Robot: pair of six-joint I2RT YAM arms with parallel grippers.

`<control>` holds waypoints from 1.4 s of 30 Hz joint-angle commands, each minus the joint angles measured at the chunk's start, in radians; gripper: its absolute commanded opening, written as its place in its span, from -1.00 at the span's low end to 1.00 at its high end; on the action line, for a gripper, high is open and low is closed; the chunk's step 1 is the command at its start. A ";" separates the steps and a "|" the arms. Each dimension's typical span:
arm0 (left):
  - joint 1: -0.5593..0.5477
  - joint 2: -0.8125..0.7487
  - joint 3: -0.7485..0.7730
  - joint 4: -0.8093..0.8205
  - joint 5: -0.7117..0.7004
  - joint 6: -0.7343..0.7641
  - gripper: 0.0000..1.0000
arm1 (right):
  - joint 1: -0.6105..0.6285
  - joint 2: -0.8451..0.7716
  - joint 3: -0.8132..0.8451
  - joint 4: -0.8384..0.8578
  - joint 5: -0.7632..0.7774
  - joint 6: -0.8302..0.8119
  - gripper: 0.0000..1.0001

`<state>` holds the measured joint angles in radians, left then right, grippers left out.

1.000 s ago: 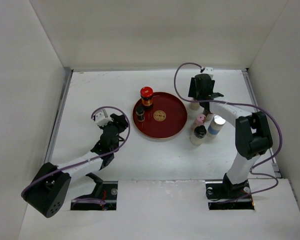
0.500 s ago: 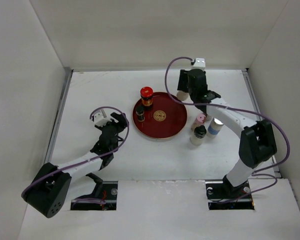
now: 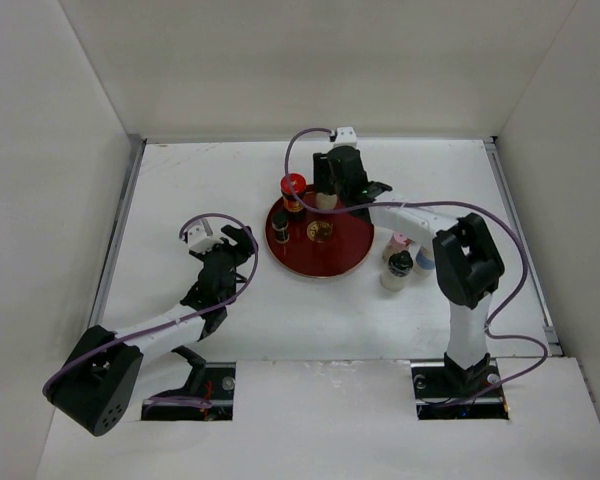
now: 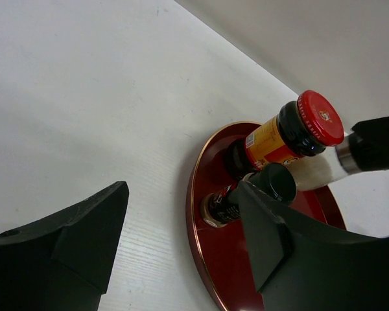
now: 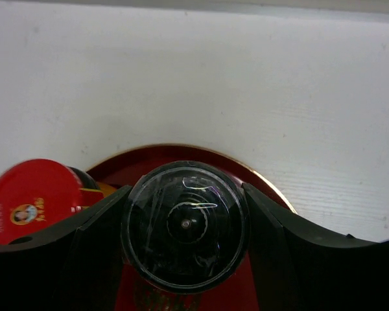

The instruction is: Organize the condiment bottles

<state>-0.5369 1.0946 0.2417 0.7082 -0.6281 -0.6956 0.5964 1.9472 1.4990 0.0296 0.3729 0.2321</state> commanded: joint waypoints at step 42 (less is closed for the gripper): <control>0.022 0.017 0.002 0.060 0.050 -0.021 0.34 | 0.220 -1.055 -0.793 -0.576 0.379 0.403 0.96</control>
<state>-0.5194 1.1156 0.2413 0.7193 -0.5892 -0.7071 0.8066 0.8700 0.7330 -0.4412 0.7586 0.5602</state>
